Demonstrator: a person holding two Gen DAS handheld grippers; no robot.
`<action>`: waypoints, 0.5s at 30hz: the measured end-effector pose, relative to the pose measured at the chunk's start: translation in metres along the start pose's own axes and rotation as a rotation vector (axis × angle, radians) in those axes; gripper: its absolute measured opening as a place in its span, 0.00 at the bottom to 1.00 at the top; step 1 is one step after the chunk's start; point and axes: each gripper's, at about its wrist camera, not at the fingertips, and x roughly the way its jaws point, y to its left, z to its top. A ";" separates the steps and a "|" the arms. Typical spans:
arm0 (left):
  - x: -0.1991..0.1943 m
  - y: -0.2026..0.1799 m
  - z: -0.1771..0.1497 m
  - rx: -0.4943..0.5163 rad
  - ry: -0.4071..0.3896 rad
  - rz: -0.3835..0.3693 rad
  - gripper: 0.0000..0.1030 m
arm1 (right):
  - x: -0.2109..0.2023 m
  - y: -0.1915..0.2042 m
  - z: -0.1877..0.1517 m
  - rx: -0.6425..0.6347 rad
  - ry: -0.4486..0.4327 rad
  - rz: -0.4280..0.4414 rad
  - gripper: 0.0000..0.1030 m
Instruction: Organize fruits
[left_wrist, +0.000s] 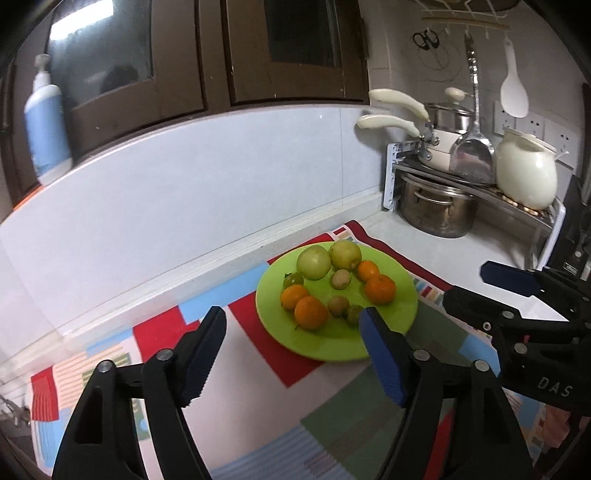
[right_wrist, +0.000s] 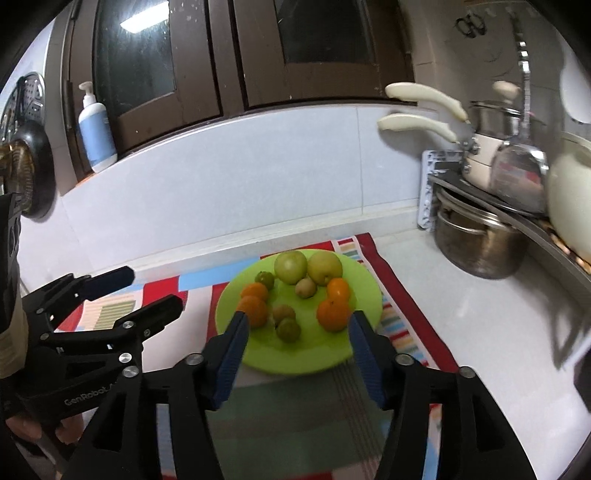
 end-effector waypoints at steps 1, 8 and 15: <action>-0.007 0.000 -0.003 -0.004 -0.004 0.001 0.78 | -0.010 0.004 -0.006 0.000 -0.009 -0.014 0.61; -0.060 -0.006 -0.018 -0.025 -0.028 0.000 0.89 | -0.065 0.019 -0.024 -0.014 -0.044 -0.073 0.73; -0.114 -0.020 -0.035 -0.056 -0.064 0.051 0.96 | -0.113 0.019 -0.045 -0.010 -0.053 -0.063 0.77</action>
